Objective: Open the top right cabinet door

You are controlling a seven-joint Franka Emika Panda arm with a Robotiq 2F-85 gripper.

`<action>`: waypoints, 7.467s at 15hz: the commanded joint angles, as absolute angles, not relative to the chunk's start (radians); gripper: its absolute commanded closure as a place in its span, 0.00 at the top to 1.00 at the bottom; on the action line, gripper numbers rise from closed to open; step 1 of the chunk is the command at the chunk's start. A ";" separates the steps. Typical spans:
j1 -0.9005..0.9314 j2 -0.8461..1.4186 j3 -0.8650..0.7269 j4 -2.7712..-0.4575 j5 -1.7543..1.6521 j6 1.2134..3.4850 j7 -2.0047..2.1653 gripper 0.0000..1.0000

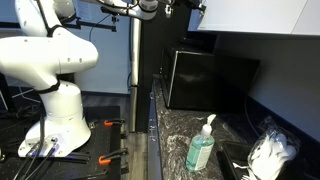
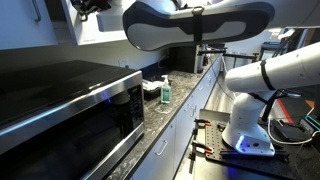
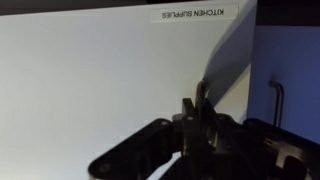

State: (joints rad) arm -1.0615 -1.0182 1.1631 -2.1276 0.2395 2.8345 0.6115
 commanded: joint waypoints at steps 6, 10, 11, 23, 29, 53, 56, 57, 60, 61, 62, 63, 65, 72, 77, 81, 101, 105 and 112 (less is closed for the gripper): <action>-0.906 -1.209 1.017 -2.316 0.192 2.758 0.706 0.03; -0.846 -1.287 0.978 -2.375 0.153 2.705 0.746 0.03; -0.828 -1.304 0.967 -2.394 0.143 2.694 0.752 0.03; -0.709 -1.481 0.894 -2.534 0.039 2.584 0.831 0.03; -0.648 -1.483 0.857 -2.565 -0.234 2.489 1.060 0.03; -0.518 -1.476 0.767 -2.655 -0.439 2.498 1.170 0.88; -0.516 -1.476 0.754 -2.671 -0.420 2.530 1.152 1.00; -0.523 -1.476 0.754 -2.673 -0.398 2.546 1.136 1.00; -0.519 -1.451 0.741 -2.669 -0.376 2.588 1.106 1.00; -0.517 -1.441 0.736 -2.670 -0.369 2.610 1.100 1.00; -0.513 -1.425 0.730 -2.671 -0.362 2.639 1.094 1.00; -0.507 -1.410 0.722 -2.673 -0.354 2.667 1.089 1.00; -0.501 -1.373 0.709 -2.670 -0.331 2.722 1.081 1.00; -0.429 -1.224 0.679 -2.641 -0.160 2.780 0.997 1.00; -0.395 -1.205 0.657 -2.619 -0.105 2.720 0.968 1.00; -0.324 -1.188 0.615 -2.613 -0.088 2.659 0.950 1.00; -0.045 -1.162 0.432 -2.597 -0.003 2.418 0.855 1.00; 0.031 -1.159 0.406 -2.600 0.069 2.337 0.855 1.00; 0.040 -1.179 0.414 -2.618 0.077 2.301 0.873 1.00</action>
State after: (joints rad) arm 0.0500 -1.1763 0.4094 -2.6203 0.0650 2.3037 0.8834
